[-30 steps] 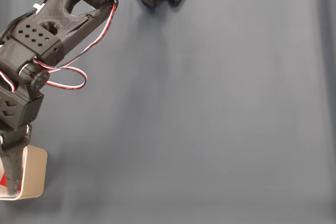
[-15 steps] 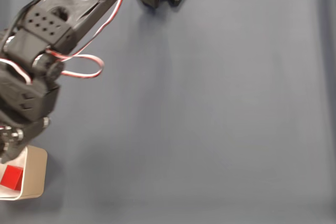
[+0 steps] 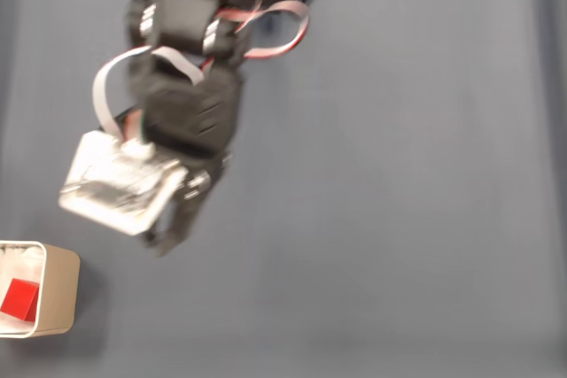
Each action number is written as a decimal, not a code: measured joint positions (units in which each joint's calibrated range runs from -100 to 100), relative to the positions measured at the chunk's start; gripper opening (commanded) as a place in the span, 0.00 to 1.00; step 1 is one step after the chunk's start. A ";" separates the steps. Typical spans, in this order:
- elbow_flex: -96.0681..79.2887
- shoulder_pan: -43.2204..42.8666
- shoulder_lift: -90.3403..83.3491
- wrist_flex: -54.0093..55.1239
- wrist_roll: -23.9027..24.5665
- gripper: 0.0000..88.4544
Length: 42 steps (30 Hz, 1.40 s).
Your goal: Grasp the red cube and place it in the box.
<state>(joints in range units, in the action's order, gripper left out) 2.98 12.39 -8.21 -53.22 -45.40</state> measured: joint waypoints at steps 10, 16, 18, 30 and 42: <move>-26.85 -8.16 -22.32 1.99 -0.29 0.00; -41.77 -9.94 -33.96 4.30 -1.27 0.00; -46.47 -10.01 -37.26 5.41 -1.51 0.00; -74.32 -11.42 -58.10 9.23 -2.25 0.00; -92.95 -11.42 -75.64 8.59 -2.49 0.00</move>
<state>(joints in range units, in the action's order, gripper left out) -89.96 0.96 -83.85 -44.63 -47.89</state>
